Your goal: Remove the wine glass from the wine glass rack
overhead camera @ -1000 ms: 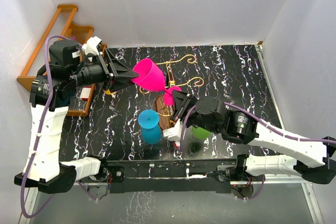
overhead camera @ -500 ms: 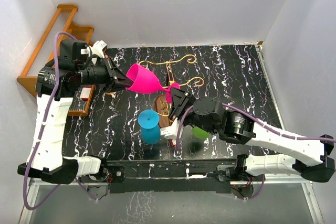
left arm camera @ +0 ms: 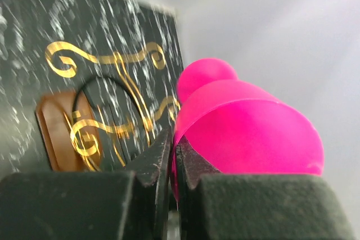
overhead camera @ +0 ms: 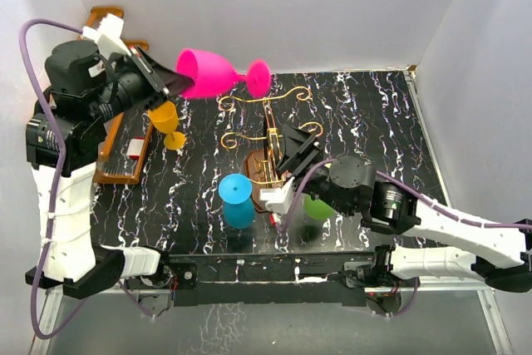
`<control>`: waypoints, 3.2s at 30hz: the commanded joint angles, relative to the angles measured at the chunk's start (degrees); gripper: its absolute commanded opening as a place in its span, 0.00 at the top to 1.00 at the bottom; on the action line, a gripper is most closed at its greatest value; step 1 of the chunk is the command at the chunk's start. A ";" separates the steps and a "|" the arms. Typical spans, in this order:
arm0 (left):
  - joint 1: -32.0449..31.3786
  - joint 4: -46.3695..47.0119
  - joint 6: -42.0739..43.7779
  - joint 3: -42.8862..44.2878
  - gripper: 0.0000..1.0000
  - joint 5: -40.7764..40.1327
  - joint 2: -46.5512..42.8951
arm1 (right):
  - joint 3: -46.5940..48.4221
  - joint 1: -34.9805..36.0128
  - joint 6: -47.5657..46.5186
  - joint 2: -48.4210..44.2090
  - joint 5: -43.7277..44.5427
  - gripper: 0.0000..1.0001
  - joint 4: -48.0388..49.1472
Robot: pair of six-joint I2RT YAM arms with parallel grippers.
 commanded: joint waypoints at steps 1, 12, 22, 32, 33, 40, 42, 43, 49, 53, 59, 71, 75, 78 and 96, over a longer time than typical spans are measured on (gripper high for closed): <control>1.06 10.91 4.21 1.32 1.00 -16.08 2.41 | 2.34 0.46 17.95 -0.46 10.61 0.46 0.58; 2.36 8.19 13.85 13.21 1.00 -34.80 24.95 | 22.23 0.89 67.01 8.30 42.77 0.47 -13.04; 15.12 -0.54 10.12 19.36 1.00 -27.38 42.80 | 32.69 0.86 98.81 8.43 38.33 0.52 -42.89; 20.23 -2.01 11.21 18.69 1.00 -30.09 47.64 | 29.98 0.85 95.27 7.90 38.36 0.52 -40.91; 20.31 -2.07 11.38 18.94 1.00 -30.18 48.08 | 29.61 0.89 94.91 7.83 38.35 0.52 -40.35; 20.36 -2.86 12.29 18.65 1.00 -31.65 51.46 | 29.35 0.87 95.58 8.36 37.31 0.52 -38.88; 20.35 -3.13 12.50 18.56 1.00 -32.20 52.10 | 29.56 0.88 96.33 8.51 37.14 0.52 -39.37; 20.39 -3.15 12.55 18.49 1.00 -32.52 52.37 | 29.65 0.87 96.67 8.60 36.99 0.53 -39.56; 20.34 -3.18 12.94 18.39 0.97 -33.44 53.73 | 29.59 0.89 97.10 8.46 37.11 0.53 -39.65; 20.33 -3.08 12.91 18.26 0.93 -32.85 54.62 | 29.29 0.88 96.80 8.26 37.37 0.53 -39.39; 20.33 -2.44 12.77 17.92 0.73 -31.34 54.10 | 27.49 0.88 96.04 7.34 37.18 0.53 -37.28; 20.33 -2.77 12.75 19.02 0.72 -32.20 49.64 | 27.98 0.87 97.31 8.34 34.40 0.53 -36.55; 20.39 -2.65 12.44 18.27 0.72 -31.76 44.70 | 29.35 0.88 97.96 8.63 32.61 0.53 -36.53; 20.10 -1.28 11.47 15.86 0.71 -28.98 39.04 | 30.74 0.89 98.18 10.01 29.82 0.52 -36.47; 12.86 21.22 3.06 -34.55 0.70 3.85 -15.26 | 53.46 -30.75 123.16 25.85 -26.65 0.56 -30.98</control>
